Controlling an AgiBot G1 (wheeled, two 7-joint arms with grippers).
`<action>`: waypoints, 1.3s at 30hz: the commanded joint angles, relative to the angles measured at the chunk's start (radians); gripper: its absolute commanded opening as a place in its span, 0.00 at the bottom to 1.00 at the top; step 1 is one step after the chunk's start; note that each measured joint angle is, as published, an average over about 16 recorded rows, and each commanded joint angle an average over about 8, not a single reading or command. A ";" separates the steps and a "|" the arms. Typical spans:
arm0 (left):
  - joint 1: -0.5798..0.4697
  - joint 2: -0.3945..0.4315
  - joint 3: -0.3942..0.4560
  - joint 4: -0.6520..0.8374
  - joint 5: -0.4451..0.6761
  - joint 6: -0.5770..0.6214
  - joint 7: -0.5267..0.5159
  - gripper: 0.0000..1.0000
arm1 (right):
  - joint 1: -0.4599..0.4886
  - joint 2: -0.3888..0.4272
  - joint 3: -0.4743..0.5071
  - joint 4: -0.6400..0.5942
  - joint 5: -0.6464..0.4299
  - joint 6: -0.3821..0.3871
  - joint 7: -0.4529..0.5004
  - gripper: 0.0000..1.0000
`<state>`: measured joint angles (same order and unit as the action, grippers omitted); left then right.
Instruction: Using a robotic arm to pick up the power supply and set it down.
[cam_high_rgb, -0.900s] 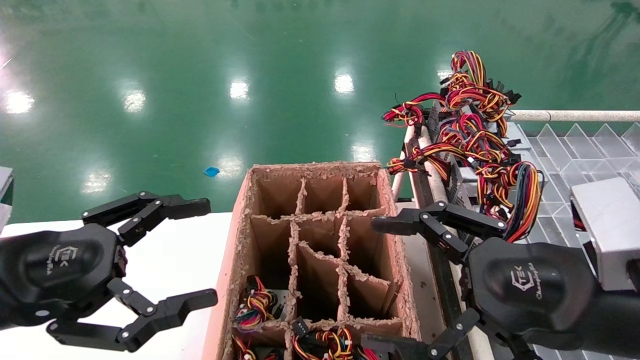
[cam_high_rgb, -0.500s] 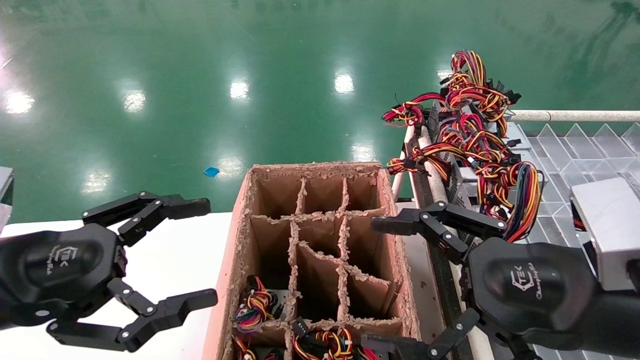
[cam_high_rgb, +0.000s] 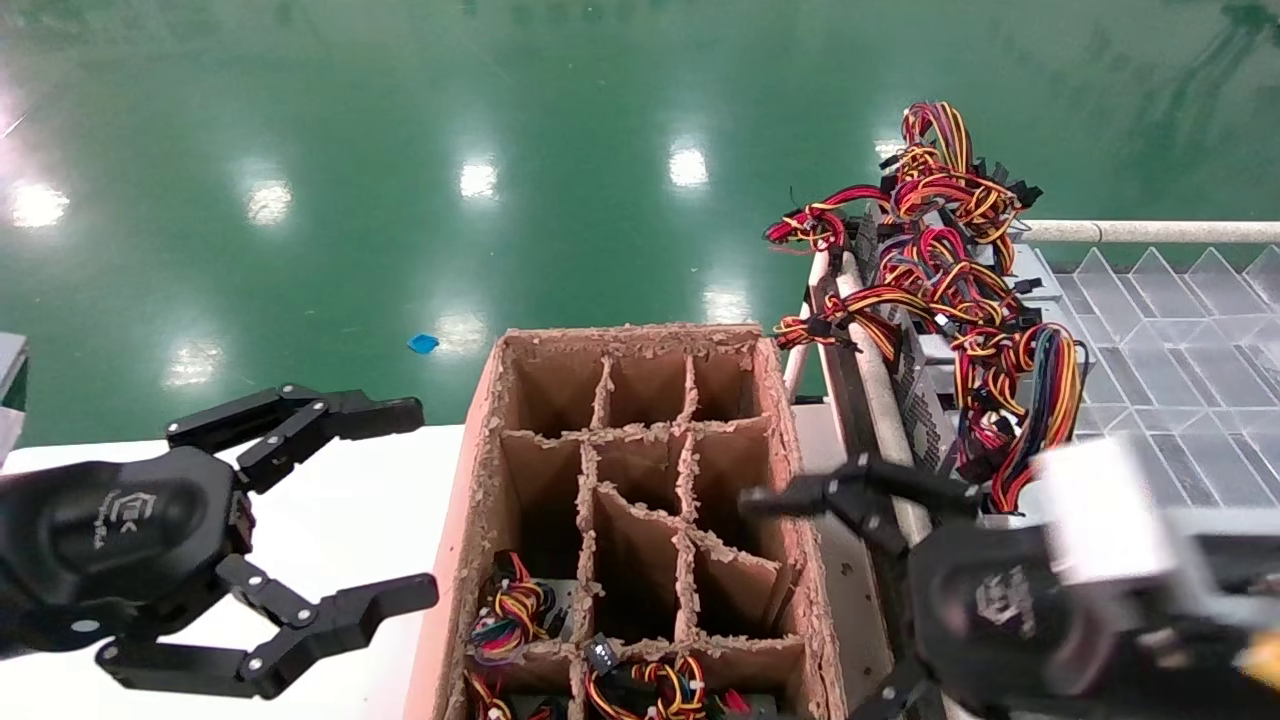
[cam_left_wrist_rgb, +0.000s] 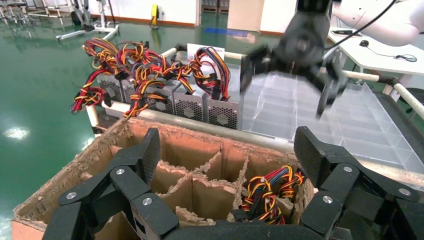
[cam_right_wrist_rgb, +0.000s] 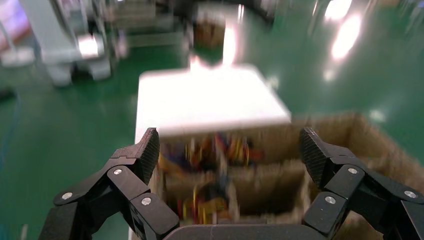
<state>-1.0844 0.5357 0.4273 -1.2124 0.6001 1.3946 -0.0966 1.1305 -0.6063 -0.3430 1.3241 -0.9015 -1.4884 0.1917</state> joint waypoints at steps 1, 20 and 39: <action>0.000 0.000 0.000 0.000 0.000 0.000 0.000 0.00 | 0.019 0.004 -0.020 0.014 -0.057 0.002 0.002 1.00; 0.000 0.000 0.000 0.000 0.000 0.000 0.000 0.00 | 0.090 -0.141 -0.163 0.006 -0.304 0.024 0.000 0.01; 0.000 0.000 0.000 0.000 0.000 0.000 0.000 0.00 | 0.098 -0.173 -0.194 0.010 -0.375 0.047 -0.018 0.00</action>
<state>-1.0844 0.5357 0.4273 -1.2124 0.6001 1.3946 -0.0966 1.2277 -0.7785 -0.5360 1.3337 -1.2742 -1.4424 0.1728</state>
